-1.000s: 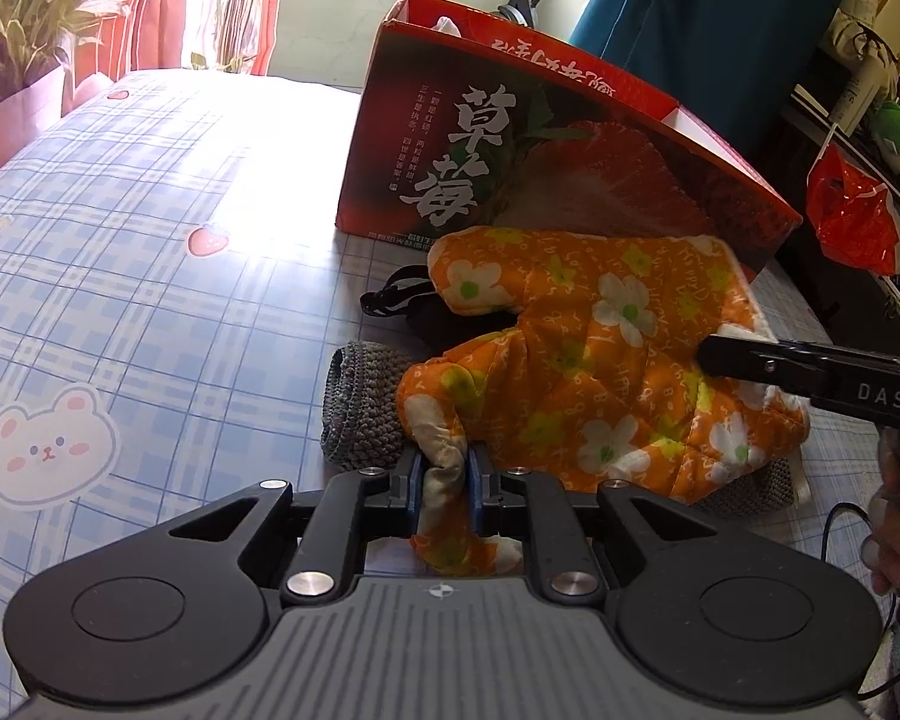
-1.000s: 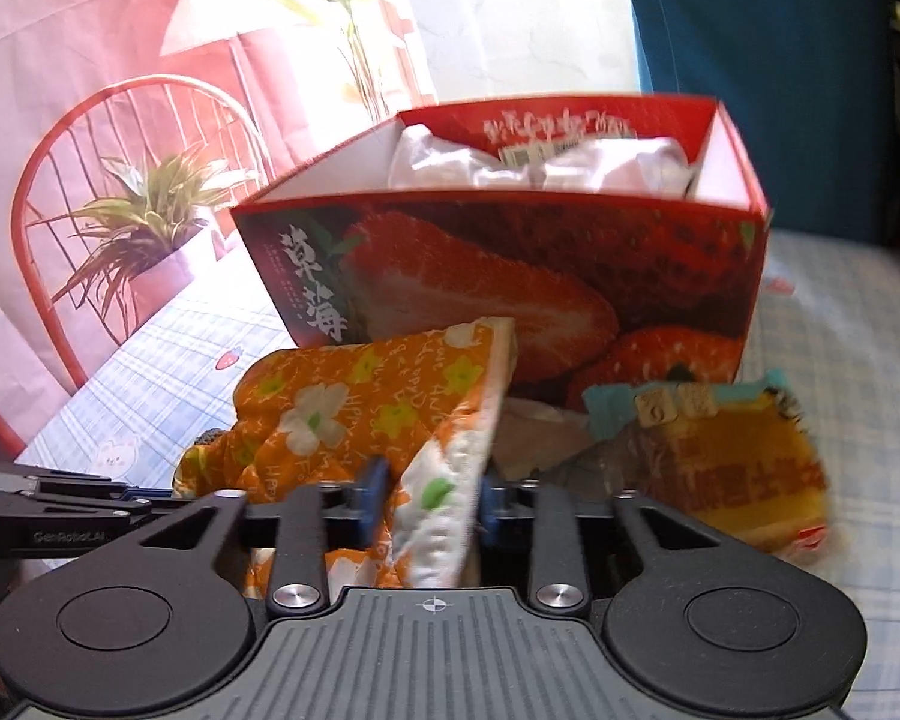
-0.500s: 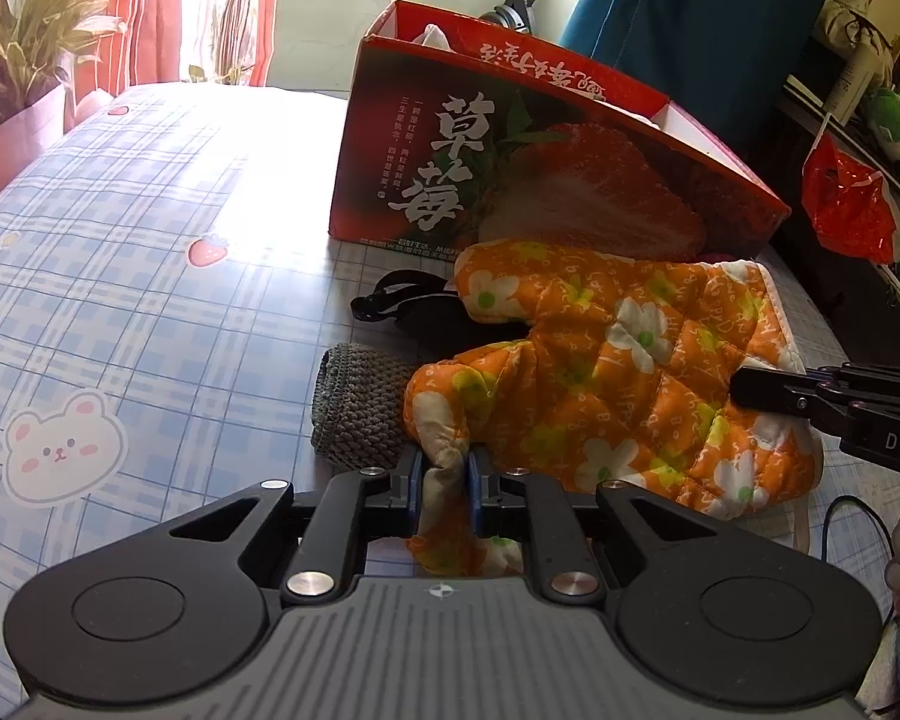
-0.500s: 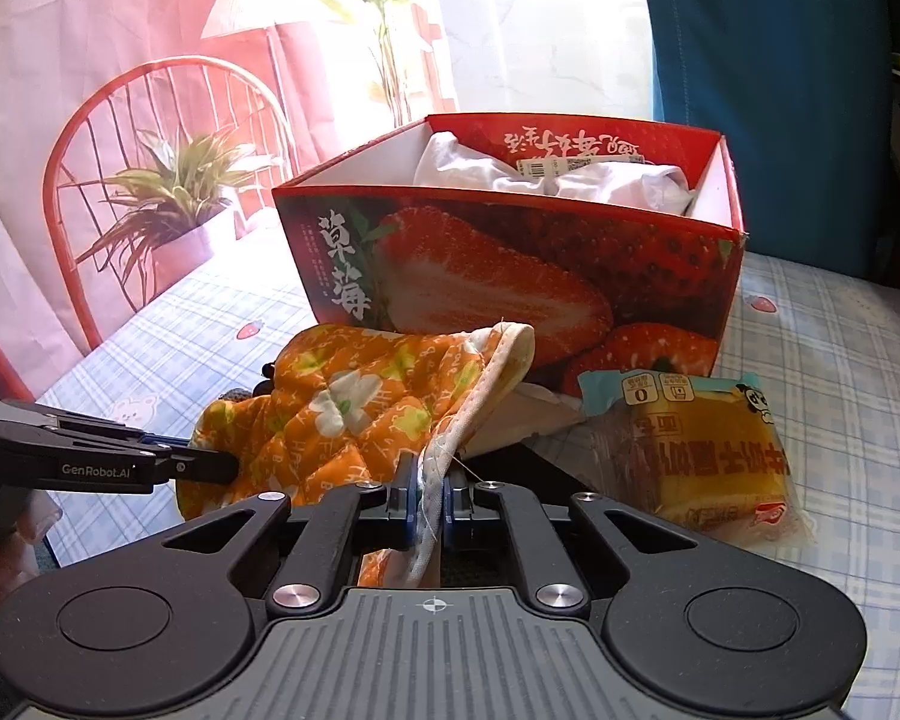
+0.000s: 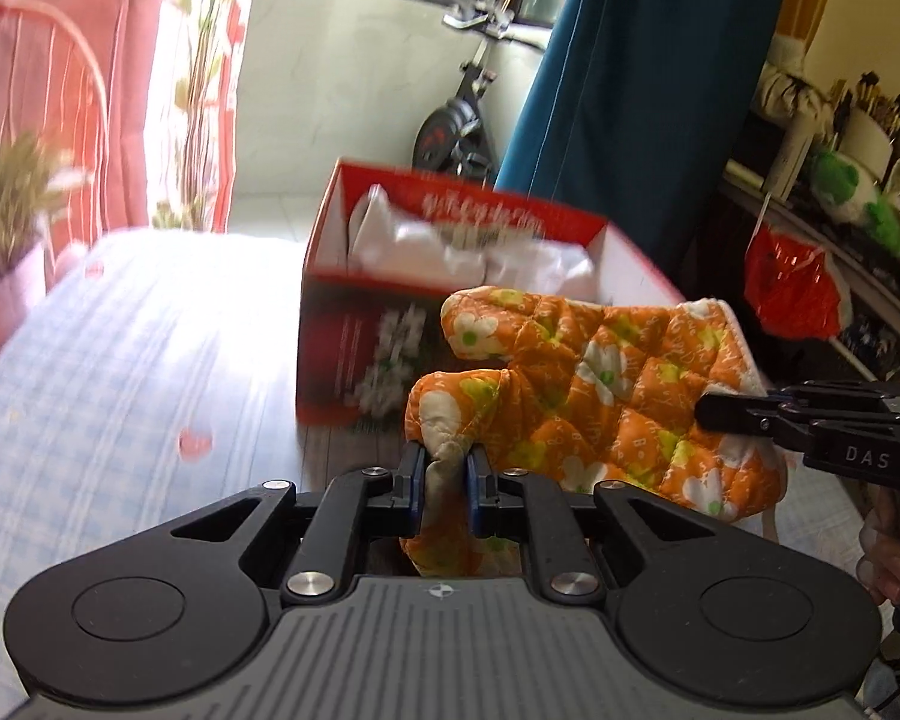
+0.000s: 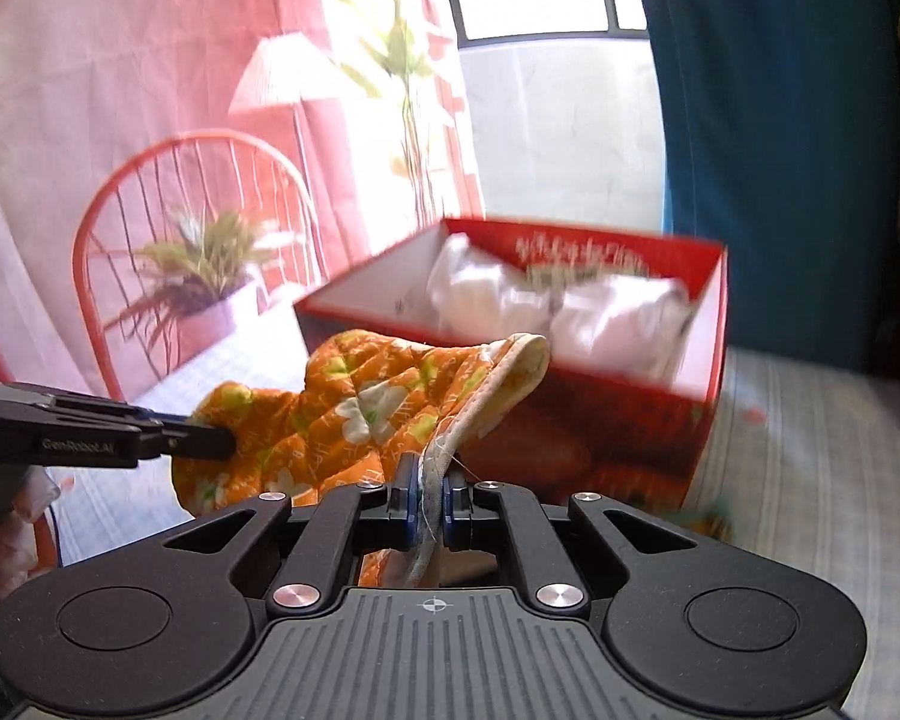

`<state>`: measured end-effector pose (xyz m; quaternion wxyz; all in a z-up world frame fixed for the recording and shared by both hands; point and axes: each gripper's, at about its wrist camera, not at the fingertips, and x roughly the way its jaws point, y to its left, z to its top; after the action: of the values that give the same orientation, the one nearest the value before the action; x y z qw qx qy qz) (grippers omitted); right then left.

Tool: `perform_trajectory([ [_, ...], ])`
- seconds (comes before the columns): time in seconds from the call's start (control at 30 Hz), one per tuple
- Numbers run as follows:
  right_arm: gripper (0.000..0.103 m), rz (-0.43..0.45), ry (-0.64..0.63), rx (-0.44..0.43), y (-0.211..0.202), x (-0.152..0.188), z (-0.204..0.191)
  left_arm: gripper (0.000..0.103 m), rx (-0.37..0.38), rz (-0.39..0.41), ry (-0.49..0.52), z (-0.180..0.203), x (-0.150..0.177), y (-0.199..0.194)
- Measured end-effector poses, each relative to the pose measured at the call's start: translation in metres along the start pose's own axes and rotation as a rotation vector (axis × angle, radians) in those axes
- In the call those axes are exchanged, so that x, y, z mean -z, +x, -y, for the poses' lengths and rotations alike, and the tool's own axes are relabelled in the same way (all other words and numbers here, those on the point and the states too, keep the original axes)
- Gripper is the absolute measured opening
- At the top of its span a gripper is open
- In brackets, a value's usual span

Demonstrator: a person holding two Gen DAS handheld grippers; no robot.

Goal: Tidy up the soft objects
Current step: 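Lift the orange floral cloth with both grippers over the red box, then lower the floral cloth onto the white cloth and open both grippers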

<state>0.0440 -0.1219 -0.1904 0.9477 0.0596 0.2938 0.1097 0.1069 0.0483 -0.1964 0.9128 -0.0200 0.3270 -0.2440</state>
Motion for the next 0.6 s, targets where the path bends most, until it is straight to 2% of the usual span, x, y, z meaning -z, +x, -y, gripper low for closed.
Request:
perform_trajectory([
  [0.2, 0.007, 0.062, -0.018, 0.026, 0.002, -0.048, 0.016, 0.015, 0.012, 0.076, 0.04, 0.007, -0.052, 0.004],
  [0.33, 0.007, 0.098, -0.011, 0.06, 0.017, -0.081, 0.034, 0.015, -0.011, 0.109, 0.085, 0.016, -0.083, 0.018],
  [0.5, 0.007, 0.103, -0.039, 0.125, 0.053, -0.112, 0.054, 0.015, -0.029, 0.084, 0.063, 0.015, -0.117, 0.056],
  [0.6, 0.007, 0.085, -0.046, 0.157, 0.078, -0.119, 0.065, 0.015, -0.028, 0.031, 0.036, 0.008, -0.129, 0.084],
])
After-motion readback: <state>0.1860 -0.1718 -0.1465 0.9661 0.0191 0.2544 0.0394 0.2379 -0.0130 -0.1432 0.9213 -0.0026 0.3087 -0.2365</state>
